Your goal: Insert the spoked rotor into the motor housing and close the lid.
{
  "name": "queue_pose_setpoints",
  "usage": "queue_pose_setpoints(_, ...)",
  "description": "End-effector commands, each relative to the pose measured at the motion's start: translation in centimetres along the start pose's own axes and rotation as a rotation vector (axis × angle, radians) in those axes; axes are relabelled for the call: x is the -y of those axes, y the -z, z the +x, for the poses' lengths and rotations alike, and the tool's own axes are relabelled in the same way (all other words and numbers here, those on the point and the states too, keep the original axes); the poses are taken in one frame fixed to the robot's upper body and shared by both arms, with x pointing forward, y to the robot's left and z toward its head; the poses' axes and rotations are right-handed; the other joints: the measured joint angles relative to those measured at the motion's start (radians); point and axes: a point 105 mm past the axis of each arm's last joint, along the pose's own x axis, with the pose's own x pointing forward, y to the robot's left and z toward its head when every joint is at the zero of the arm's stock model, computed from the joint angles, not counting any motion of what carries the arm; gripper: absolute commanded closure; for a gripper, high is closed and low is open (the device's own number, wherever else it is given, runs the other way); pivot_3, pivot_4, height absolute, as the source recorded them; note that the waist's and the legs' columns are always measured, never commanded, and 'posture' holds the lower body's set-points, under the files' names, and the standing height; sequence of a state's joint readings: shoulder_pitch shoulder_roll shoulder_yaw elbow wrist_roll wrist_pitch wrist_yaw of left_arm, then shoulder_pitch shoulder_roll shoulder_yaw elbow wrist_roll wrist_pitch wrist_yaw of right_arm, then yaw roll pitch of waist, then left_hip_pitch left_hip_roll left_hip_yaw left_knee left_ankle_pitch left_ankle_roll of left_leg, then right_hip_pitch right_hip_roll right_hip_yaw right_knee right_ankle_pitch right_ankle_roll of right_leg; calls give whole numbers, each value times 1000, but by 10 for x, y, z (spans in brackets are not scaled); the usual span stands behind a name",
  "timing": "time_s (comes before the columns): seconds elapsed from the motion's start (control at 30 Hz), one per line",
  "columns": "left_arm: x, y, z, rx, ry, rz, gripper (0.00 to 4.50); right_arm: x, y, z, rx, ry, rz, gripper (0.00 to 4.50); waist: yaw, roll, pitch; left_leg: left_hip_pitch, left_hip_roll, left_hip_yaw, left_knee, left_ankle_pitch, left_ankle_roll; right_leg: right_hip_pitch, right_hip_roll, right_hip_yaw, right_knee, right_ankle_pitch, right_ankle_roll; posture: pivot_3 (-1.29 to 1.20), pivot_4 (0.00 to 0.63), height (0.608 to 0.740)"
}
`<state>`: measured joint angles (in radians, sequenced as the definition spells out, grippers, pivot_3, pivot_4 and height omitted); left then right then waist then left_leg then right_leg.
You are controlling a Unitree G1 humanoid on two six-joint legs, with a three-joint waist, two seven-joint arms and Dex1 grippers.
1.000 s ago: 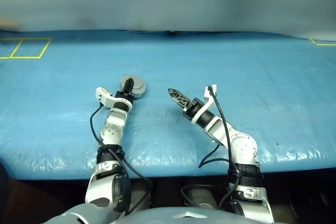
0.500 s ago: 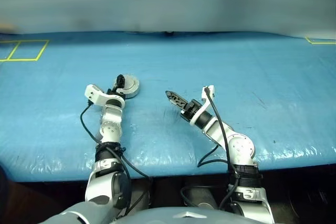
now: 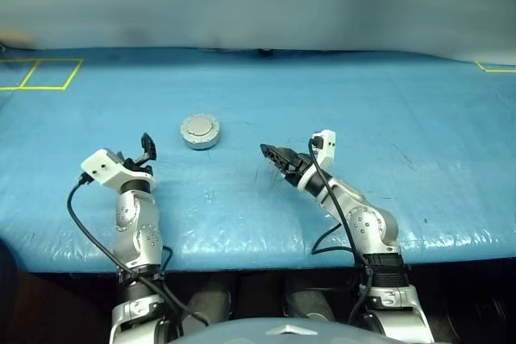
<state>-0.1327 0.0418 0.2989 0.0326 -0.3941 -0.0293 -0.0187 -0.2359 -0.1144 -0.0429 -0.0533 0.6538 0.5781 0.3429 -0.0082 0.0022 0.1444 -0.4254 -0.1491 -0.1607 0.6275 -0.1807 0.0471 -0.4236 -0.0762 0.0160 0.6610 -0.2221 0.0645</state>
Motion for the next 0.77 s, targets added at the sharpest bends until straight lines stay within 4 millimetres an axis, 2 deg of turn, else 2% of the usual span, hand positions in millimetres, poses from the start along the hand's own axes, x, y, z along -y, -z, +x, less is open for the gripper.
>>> queue_pose_setpoints(0.03,46,-17,-12,51,312,104,32,12,-19,-10,76,40,-195,610,-1,0,0,0,0,0,0,0,0,0,0,0,-1,0,0,0,150,740)
queue_pose_setpoints(0.13,65,-8,-26,-16,515,166,32,28,-25,-20,70,88,-295,610,-2,0,0,0,0,1,-1,0,0,0,0,1,-1,0,0,0,150,740)
queue_pose_setpoints(0.23,75,1,-37,-71,647,241,32,40,-32,-30,67,97,-333,610,-4,0,0,1,1,1,-2,0,0,-1,1,2,0,0,0,0,150,740)
queue_pose_setpoints(0.33,75,9,-40,-89,701,307,32,48,-32,-36,33,95,-419,610,-3,1,0,2,2,1,-3,1,-1,-1,1,1,0,0,-1,0,150,740)
queue_pose_setpoints(0.5,79,31,-52,-160,842,402,32,54,-18,-41,-99,44,-618,610,-2,1,0,2,2,1,-4,1,-1,0,0,2,-1,0,-1,0,150,740)
queue_pose_setpoints(0.57,79,36,-56,-177,877,425,0,58,-15,-41,-128,47,-659,50,-2,0,0,2,2,2,-4,1,-1,0,0,2,-1,0,-1,0,150,740)
queue_pose_setpoints(0.77,80,44,-61,-206,917,418,0,58,-17,-37,-112,65,-699,20,-1,1,0,2,2,1,-4,1,-1,0,0,2,0,0,-1,0,150,740)
